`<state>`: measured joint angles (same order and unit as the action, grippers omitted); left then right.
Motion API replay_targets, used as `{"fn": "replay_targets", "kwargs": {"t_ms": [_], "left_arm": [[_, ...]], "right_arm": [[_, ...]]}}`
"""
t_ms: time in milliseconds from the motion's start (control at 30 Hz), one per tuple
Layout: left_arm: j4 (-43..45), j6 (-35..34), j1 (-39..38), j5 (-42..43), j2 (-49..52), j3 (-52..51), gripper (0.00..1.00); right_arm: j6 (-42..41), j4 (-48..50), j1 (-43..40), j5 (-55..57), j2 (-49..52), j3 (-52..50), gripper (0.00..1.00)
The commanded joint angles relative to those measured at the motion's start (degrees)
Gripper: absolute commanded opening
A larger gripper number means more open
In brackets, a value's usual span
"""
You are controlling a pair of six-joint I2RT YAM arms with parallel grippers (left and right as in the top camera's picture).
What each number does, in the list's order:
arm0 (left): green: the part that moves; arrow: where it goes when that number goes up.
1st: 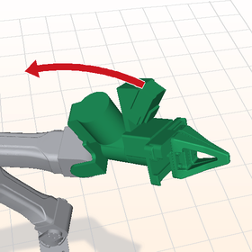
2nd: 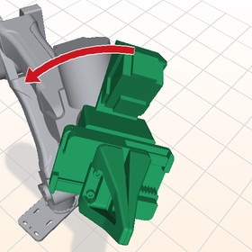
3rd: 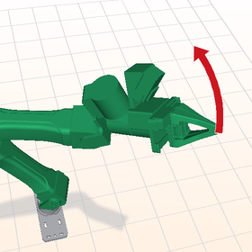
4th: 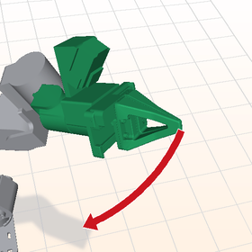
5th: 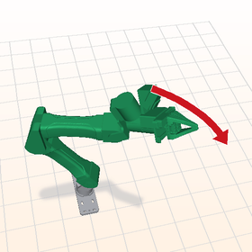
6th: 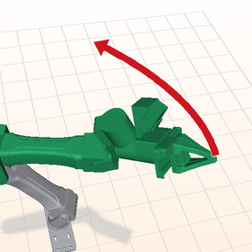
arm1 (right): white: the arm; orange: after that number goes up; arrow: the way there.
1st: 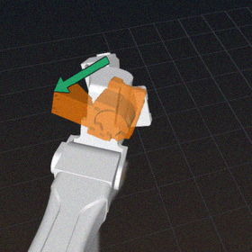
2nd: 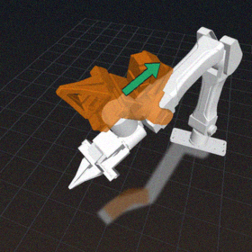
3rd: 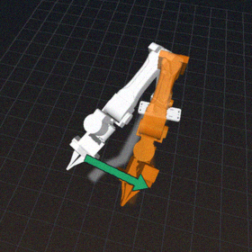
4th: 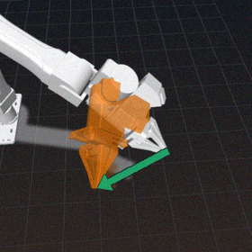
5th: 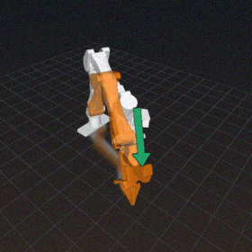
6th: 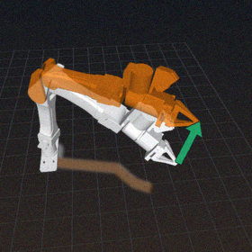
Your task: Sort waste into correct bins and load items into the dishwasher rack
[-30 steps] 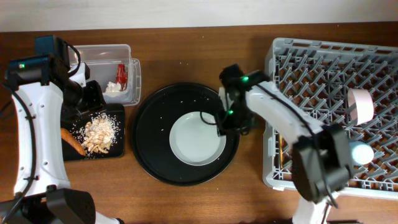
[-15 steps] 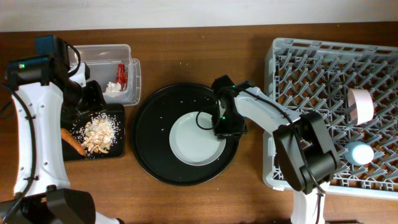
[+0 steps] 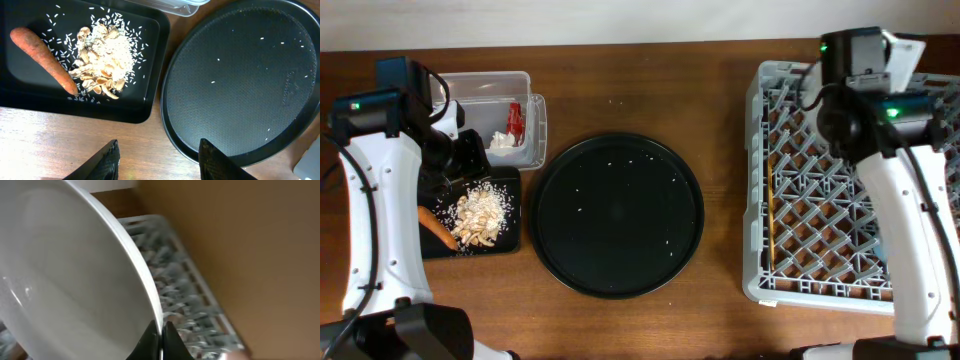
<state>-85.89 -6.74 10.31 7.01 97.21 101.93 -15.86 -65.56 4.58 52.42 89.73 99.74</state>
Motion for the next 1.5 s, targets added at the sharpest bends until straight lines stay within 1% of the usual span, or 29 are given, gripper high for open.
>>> {"fn": "replay_targets", "kwargs": {"t_ms": [0, 67, 100, 200, 233, 267, 400, 433, 467, 500, 533, 567, 633, 667, 733, 767, 800, 833, 867, 900, 967, 1033, 1100, 1167, 1267, 1467], "left_arm": [[0.33, -0.50, 0.09, 0.00, -1.25, 0.85, 0.50], [0.33, -0.50, 0.09, 0.02, -1.25, 0.85, 0.50], [0.33, -0.52, 0.09, 0.02, -1.25, 0.85, 0.50], [0.31, -0.52, 0.09, 0.04, -1.25, 0.85, 0.50], [0.35, -0.52, 0.09, 0.04, -1.25, 0.85, 0.50], [0.52, -0.52, 0.09, 0.02, -1.25, 0.85, 0.50], [0.79, -0.52, 0.09, 0.04, -1.25, 0.85, 0.50], [0.81, -0.52, 0.09, 0.02, -1.25, 0.85, 0.50], [0.85, -0.52, 0.11, 0.02, -1.25, 0.85, 0.50], [0.90, -0.52, 0.09, 0.02, -1.25, 0.85, 0.51], [0.90, -0.52, 0.09, 0.04, -1.25, 0.85, 0.55], [0.85, -0.52, 0.09, 0.04, -1.25, 0.85, 0.58], [0.74, -0.52, 0.09, 0.04, -1.25, 0.85, 0.63], [0.72, -0.52, 0.09, 0.04, -1.25, 0.85, 0.63], [0.63, -0.52, 0.09, 0.07, -1.25, -0.11, 0.63], [0.52, -0.52, -0.09, 0.04, -1.25, -1.11, 0.63], [0.59, -0.52, -0.33, 0.02, -1.25, -2.62, 0.63], [0.96, -0.52, -0.68, 0.04, -1.25, -3.98, 0.63], [1.20, -0.52, -0.98, 0.04, -1.22, -5.05, 0.63], [1.27, -0.52, -1.33, 0.02, -1.22, -5.92, 0.63], [1.44, -0.50, -2.34, 0.02, -1.22, -7.32, 0.64], [1.75, -0.52, -2.71, 0.04, -1.22, -7.41, 0.63], [1.84, -0.52, -2.71, 0.02, -1.22, -7.41, 0.63], [1.86, -0.52, -2.71, 0.04, -1.25, -7.41, 0.63], [1.84, -0.52, -2.71, 0.04, -1.22, -7.41, 0.63], [2.32, -0.52, -2.71, 0.04, -1.22, -7.41, 0.63]], "right_arm": [[-1.22, 0.85, -2.91, 9.77, 2.62, -0.09, 0.04], [-2.69, 0.68, -5.38, 9.03, 5.35, -0.22, 0.04], [-2.69, 0.44, -5.81, 6.16, 7.32, -0.22, 0.04], [-3.34, -0.31, -5.46, 3.67, 14.19, -0.22, 0.04], [-6.14, -1.92, -4.94, 1.86, 16.83, -0.22, 0.04], [-6.12, -1.99, -4.61, -0.98, 18.43, -0.22, 0.04], [-6.10, -1.99, 0.90, -12.00, 19.54, -0.22, 0.04], [-6.12, -2.82, 3.67, -15.50, 19.54, -0.22, 0.04], [-6.10, -3.67, 5.09, -16.24, 19.54, -0.22, 0.05], [-6.12, -4.72, 5.84, -16.28, 19.54, -0.20, 0.21], [-6.12, -5.55, 5.95, -16.28, 19.47, -0.20, 0.32], [-6.12, -7.23, 5.79, -16.94, 18.53, -0.17, 0.34], [-5.40, -8.41, 4.92, -22.10, 14.12, -0.15, 0.41], [-4.02, -8.52, 4.35, -25.70, 12.04, -0.13, 0.41], [-0.79, -8.85, 3.50, -34.47, 6.71, -0.13, 0.40], [2.08, -8.76, 3.63, -42.27, 4.90, -0.13, 0.41], [6.64, -8.90, 3.89, -52.89, 4.26, -0.13, 0.33], [10.16, -9.75, 4.85, -63.14, 4.63, -0.26, 0.22], [10.86, -10.16, 6.21, -65.75, 5.22, -0.63, 0.15], [11.04, -10.14, 7.72, -66.62, 5.79, -1.49, 0.10], [10.97, -9.33, 13.25, -67.04, 8.76, -6.45, 0.09], [10.38, -5.88, 16.90, -67.30, 10.95, -12.85, 0.09], [8.28, 1.20, 19.10, -67.45, 11.89, -22.56, 0.09], [7.87, 9.14, 18.64, -66.60, 11.91, -31.01, 0.09], [7.85, 15.41, 18.67, -67.30, 11.91, -35.12, 0.09], [7.91, 18.91, 19.61, -67.43, 11.91, -36.98, 0.10]]}}
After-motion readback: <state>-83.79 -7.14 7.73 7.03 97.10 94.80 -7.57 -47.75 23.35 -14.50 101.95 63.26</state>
